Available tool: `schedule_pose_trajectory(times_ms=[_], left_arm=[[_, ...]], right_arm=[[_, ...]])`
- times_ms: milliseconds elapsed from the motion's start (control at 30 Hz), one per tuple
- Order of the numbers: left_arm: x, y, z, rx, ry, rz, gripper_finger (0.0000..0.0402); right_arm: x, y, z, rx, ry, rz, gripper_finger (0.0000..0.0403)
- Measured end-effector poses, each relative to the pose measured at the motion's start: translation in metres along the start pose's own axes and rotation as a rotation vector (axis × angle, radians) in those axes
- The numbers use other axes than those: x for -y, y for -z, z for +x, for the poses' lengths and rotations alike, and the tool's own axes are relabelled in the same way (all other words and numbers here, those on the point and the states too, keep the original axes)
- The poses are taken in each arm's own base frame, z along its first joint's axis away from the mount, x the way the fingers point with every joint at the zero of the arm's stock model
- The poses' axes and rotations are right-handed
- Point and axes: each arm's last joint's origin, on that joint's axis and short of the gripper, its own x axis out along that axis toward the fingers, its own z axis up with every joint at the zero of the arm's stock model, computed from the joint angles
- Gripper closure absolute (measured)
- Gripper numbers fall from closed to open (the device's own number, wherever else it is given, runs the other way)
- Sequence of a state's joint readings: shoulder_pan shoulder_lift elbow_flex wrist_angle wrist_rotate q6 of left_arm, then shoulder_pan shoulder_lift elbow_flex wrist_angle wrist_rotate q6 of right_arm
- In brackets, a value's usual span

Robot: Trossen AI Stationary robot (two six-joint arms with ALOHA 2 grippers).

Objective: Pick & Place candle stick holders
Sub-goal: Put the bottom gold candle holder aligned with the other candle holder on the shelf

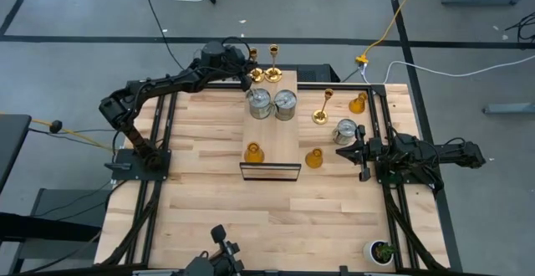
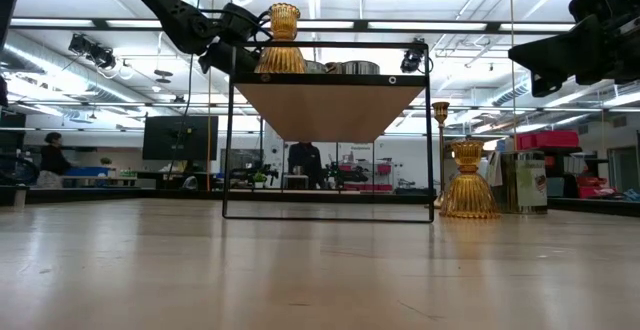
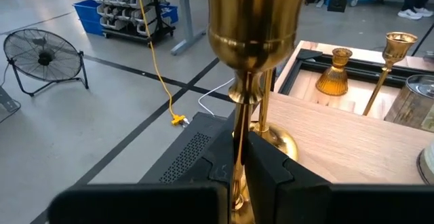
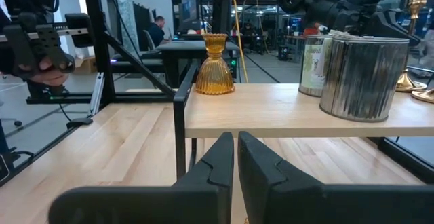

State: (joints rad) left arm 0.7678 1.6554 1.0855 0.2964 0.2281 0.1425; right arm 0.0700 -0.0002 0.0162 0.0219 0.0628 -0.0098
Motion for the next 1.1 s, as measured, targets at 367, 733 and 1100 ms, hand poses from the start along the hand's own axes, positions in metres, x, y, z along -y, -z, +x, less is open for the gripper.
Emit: schedule_pose_trajectory(times_ms=[367, 733, 1100], left_arm=[[0.0001, -0.0019, 0.0005, 0.023, -0.018, 0.014, 0.0367], [-0.0009, -0.0026, 0.0005, 0.026, -0.056, 0.014, 0.0349], [-0.0003, -0.0026, 0.0006, 0.024, -0.055, 0.016, 0.0344]], right_arm=[[0.0000, 0.0000, 0.0000, 0.000, 0.000, 0.000, 0.0376], [0.0000, 0.0001, 0.0000, 0.000, 0.000, 0.000, 0.0376], [0.0000, 0.0001, 0.0000, 0.000, 0.000, 0.000, 0.0376]])
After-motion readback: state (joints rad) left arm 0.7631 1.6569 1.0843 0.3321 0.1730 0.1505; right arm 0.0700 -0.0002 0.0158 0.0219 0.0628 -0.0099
